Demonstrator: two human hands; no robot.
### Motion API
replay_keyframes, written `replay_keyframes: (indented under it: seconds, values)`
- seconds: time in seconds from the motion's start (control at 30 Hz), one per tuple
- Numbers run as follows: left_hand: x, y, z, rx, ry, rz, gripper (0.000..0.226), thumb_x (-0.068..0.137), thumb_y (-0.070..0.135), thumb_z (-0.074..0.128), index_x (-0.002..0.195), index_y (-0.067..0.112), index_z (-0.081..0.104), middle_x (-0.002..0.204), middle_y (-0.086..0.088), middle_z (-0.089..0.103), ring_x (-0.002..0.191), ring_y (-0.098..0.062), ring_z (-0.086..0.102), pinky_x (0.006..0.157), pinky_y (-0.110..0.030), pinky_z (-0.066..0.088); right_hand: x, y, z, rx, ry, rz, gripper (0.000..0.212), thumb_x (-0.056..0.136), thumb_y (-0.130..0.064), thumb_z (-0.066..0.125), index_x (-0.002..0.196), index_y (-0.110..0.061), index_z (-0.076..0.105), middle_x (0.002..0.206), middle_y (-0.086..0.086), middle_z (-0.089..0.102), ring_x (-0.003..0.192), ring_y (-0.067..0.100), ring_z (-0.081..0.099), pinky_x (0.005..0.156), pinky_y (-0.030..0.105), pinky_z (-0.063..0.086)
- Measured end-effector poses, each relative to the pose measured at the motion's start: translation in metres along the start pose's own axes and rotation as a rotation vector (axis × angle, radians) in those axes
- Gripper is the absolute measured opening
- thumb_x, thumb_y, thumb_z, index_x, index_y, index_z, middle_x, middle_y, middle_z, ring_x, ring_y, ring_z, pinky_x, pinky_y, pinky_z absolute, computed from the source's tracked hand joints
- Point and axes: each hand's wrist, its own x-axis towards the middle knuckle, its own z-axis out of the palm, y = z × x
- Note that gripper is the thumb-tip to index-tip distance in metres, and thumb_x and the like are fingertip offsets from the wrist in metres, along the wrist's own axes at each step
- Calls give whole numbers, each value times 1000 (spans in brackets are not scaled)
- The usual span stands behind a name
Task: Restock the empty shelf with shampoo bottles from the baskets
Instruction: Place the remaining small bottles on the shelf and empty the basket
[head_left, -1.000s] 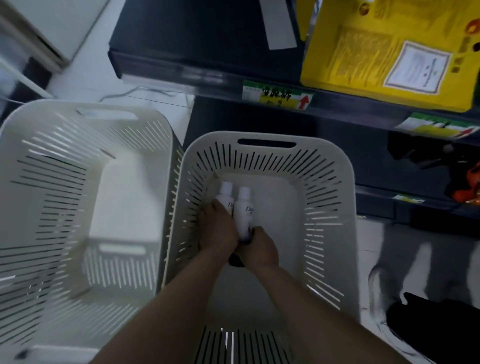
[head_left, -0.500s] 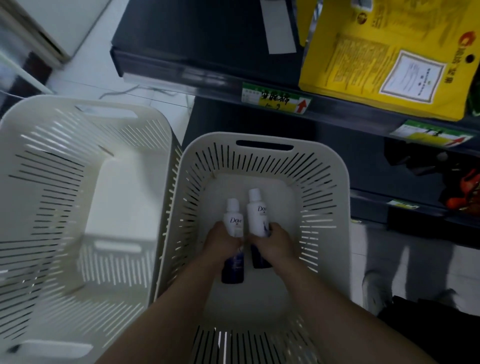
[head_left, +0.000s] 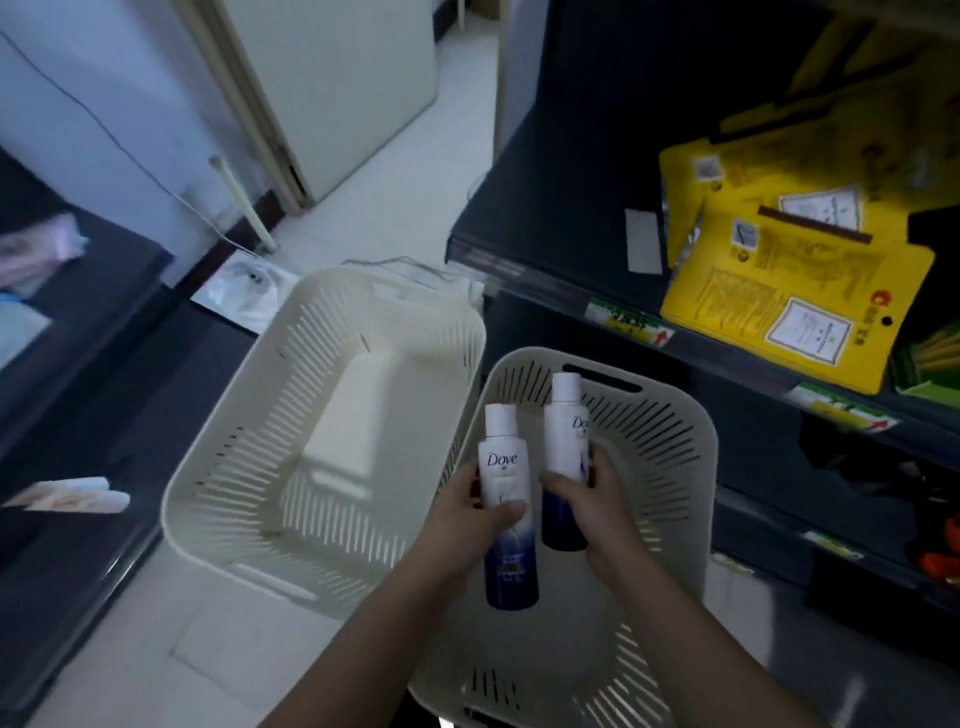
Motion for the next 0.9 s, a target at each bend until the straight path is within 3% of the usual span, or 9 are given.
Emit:
replay_keyframes:
  seconds: [0.17, 0.3, 0.47, 0.6, 0.7, 0.8, 0.9]
  values:
    - [-50, 26, -55, -126, 118, 157, 38, 83, -5, 66, 115, 13, 60, 100, -8, 69, 89, -25, 66, 65, -29, 53, -33, -46, 43, 28, -82, -166, 25, 94, -34, 62, 117, -30, 56, 112, -1, 67, 98, 19, 66, 85, 40, 54]
    - [-91, 36, -113, -184, 244, 243, 38, 82, -6, 67, 115, 13, 60, 103, -10, 71, 93, -29, 64, 72, -36, 53, -64, -78, 97, 16, -207, -235, 36, 87, -24, 72, 120, -26, 58, 114, 3, 70, 101, 25, 68, 89, 45, 55]
    - [-146, 34, -194, -287, 368, 307, 45, 81, -8, 67, 118, 16, 59, 105, -7, 71, 94, -25, 66, 71, -32, 53, -117, -104, 182, -62, -366, -333, 34, 79, -10, 79, 104, -22, 59, 97, 9, 69, 87, 28, 69, 78, 44, 56]
    - [-192, 28, -264, -336, 480, 378, 44, 79, -9, 69, 115, 16, 59, 101, -6, 70, 88, -21, 65, 69, -30, 53, -163, -110, 261, -119, -489, -401, 39, 73, -10, 83, 104, -15, 60, 91, 12, 71, 78, 23, 70, 69, 33, 54]
    - [-227, 23, -318, -375, 556, 427, 44, 78, -11, 69, 109, 18, 60, 98, -7, 70, 84, -20, 64, 68, -31, 53, -200, -110, 319, -158, -582, -427, 31, 76, -5, 80, 98, -15, 60, 80, 6, 72, 68, 14, 69, 63, 25, 55]
    - [-262, 14, -375, -415, 639, 474, 46, 77, -13, 70, 110, 18, 60, 95, -4, 70, 82, -18, 65, 66, -28, 53, -234, -108, 377, -203, -649, -462, 33, 75, -8, 82, 99, -15, 61, 82, 6, 74, 70, 15, 69, 61, 22, 53]
    - [-293, 0, -430, -438, 724, 502, 48, 75, -13, 72, 108, 21, 61, 98, -4, 71, 90, -21, 68, 71, -31, 54, -265, -105, 432, -243, -721, -498, 34, 74, -6, 82, 99, -14, 61, 86, 9, 75, 75, 20, 71, 65, 28, 53]
